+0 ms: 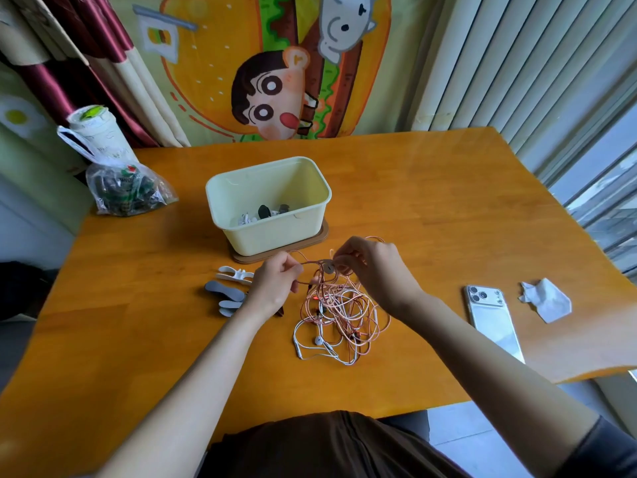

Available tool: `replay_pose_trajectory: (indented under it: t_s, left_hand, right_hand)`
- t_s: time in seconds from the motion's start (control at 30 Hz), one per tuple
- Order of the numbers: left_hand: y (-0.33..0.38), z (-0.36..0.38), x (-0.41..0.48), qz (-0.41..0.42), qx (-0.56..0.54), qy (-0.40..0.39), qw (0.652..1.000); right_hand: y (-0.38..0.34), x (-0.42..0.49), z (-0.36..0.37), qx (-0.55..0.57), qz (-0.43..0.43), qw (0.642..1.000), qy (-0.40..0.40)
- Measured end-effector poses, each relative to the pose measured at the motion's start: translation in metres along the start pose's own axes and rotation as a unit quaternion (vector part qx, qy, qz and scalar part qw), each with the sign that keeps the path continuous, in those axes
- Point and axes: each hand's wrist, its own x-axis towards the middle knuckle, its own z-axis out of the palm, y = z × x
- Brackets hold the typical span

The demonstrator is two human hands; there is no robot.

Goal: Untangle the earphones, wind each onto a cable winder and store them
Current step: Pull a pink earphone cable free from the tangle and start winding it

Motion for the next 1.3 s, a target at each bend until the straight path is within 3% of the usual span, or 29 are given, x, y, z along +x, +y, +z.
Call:
replay_pose_trajectory:
  t_s: [0.1, 0.33, 0.43, 0.67, 0.83, 0.93, 1.1, 1.3]
  left_hand:
    - [0.0, 0.002, -0.002, -0.012, 0.024, -0.032, 0.999]
    - [0.025, 0.005, -0.018, 0.087, -0.117, -0.109, 0.983]
    - [0.024, 0.006, -0.017, 0.088, -0.145, -0.076, 0.983]
    - [0.022, 0.006, -0.016, 0.104, -0.047, -0.008, 0.993]
    - [0.031, 0.006, -0.023, 0.003, -0.222, -0.034, 0.975]
    - [0.032, 0.005, -0.025, -0.012, -0.285, -0.045, 0.958]
    - [0.029, 0.002, -0.025, 0.018, -0.217, -0.035, 0.975]
    - [0.024, 0.002, -0.019, 0.084, -0.06, 0.0, 0.995]
  right_hand:
    - [0.001, -0.002, 0.004, 0.025, 0.014, 1.0, 0.012]
    - [0.007, 0.001, -0.001, 0.031, 0.025, 0.999, -0.001]
    - [0.008, 0.001, 0.0, 0.031, 0.024, 0.999, -0.009]
    - [0.003, -0.002, 0.003, 0.058, -0.003, 0.998, -0.026]
    - [0.002, 0.005, 0.001, 0.036, -0.016, 0.999, -0.014]
    - [0.003, 0.006, 0.001, 0.038, -0.01, 0.999, -0.036]
    - [0.004, 0.006, 0.002, 0.023, 0.0, 0.997, -0.074]
    - [0.001, 0.003, 0.006, 0.052, -0.007, 0.995, -0.082]
